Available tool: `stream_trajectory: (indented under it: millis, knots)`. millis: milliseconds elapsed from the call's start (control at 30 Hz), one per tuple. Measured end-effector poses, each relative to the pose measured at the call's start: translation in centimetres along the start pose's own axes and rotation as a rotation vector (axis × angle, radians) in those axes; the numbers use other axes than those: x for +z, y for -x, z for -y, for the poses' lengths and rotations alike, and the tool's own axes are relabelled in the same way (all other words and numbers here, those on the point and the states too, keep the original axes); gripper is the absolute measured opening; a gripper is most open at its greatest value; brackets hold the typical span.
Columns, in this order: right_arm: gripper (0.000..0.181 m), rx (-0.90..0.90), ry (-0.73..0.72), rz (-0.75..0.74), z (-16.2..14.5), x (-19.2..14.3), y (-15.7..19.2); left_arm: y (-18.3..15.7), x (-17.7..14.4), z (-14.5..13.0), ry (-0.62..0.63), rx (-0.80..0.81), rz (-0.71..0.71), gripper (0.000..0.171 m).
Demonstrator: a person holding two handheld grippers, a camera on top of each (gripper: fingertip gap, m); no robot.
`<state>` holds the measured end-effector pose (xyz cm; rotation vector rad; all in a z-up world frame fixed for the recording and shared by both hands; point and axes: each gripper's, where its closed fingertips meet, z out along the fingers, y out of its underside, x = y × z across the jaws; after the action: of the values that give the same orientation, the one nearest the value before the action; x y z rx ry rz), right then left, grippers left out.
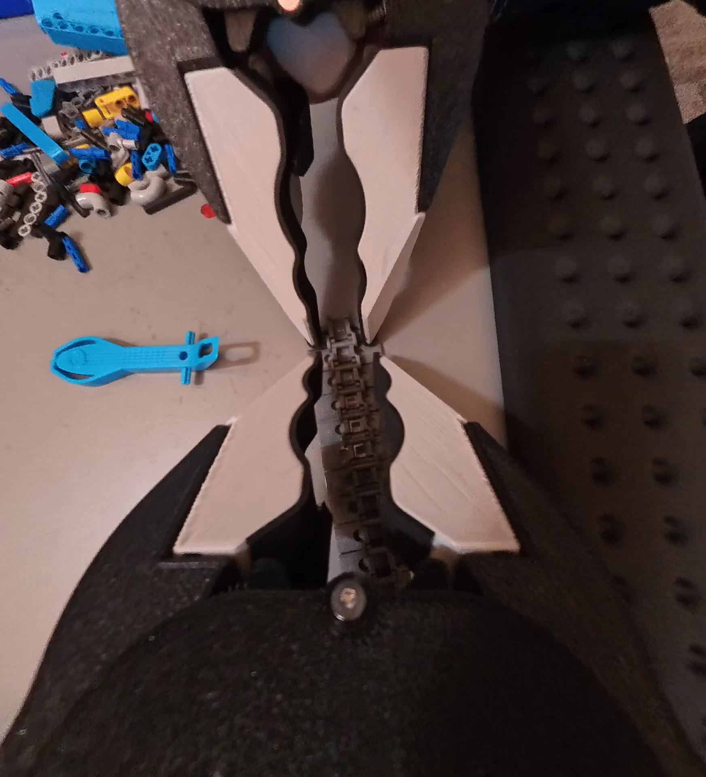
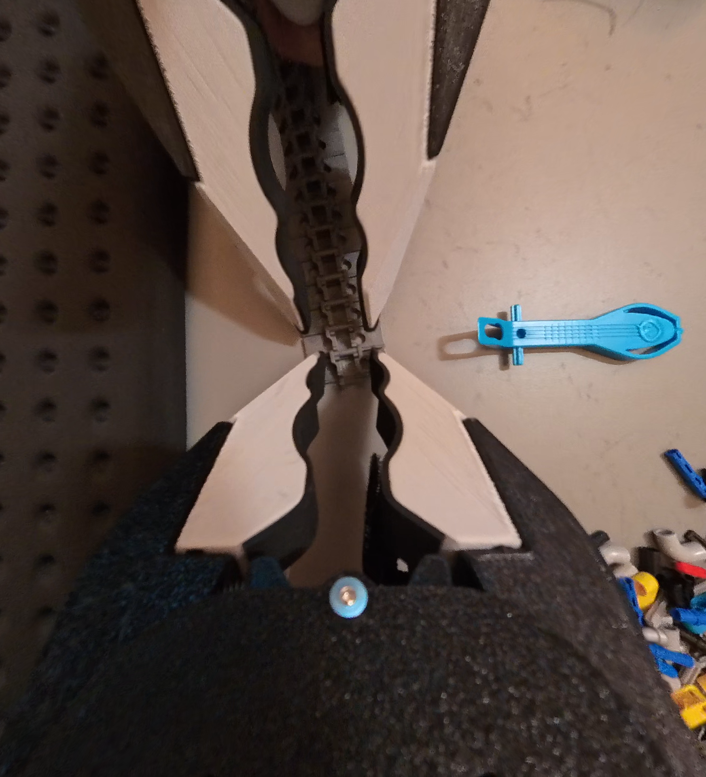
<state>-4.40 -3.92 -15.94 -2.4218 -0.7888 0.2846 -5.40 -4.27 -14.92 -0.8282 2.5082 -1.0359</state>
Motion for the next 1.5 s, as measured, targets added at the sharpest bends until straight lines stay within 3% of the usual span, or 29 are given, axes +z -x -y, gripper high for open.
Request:
stream_trajectory:
  millis: [333, 467, 533, 600, 700, 767, 867, 933, 1100, 1200, 1500]
  knots:
    - [0.033, 0.163, -0.179, -0.024, -0.6, -1.5, -0.7, 0.0, 1.1, 0.0, 0.010, 0.014, 0.013, 0.013]
    - [0.034, 0.364, -0.301, 0.028, -0.9, -2.2, -1.0, 0.9, 0.7, 0.6, -0.031, 0.074, 0.084, 0.013]
    - [0.045, 0.448, -0.317, 0.060, -1.2, -1.8, -1.0, 1.1, 0.2, 1.4, -0.082, 0.096, 0.107, 0.013]
    - [0.044, 0.481, -0.355, 0.105, -0.5, -1.9, -0.6, 1.1, -0.1, 2.0, -0.115, 0.128, 0.127, 0.013]
    - [0.019, 0.509, -0.473, 0.138, 1.1, -3.2, -0.8, 1.4, 0.1, 1.6, -0.095, 0.148, 0.154, 0.013]
    - [0.003, 0.545, -0.473, 0.178, 1.0, -3.1, -0.7, 1.5, 0.2, 1.5, -0.093, 0.151, 0.155, 0.013]
    - [0.000, 0.552, -0.468, 0.160, 0.9, -2.9, -0.9, 1.6, 0.3, 1.4, -0.087, 0.161, 0.167, 0.013]
    - [0.016, 0.576, -0.435, 0.096, 0.5, -2.6, -1.6, 1.8, 0.4, 1.2, -0.075, 0.169, 0.179, 0.013]
    - [0.020, 0.681, -0.448, 0.128, 0.6, -2.8, -2.0, 2.4, 0.1, 1.4, -0.072, 0.194, 0.235, 0.013]
    - [0.032, 0.724, -0.482, 0.155, 1.4, -3.7, -1.9, 3.0, -0.1, 1.3, -0.053, 0.220, 0.285, 0.013]
    - [0.024, 0.823, -0.486, 0.048, 2.2, -2.2, -3.2, 3.9, 0.1, 0.8, 0.024, 0.300, 0.395, 0.013]
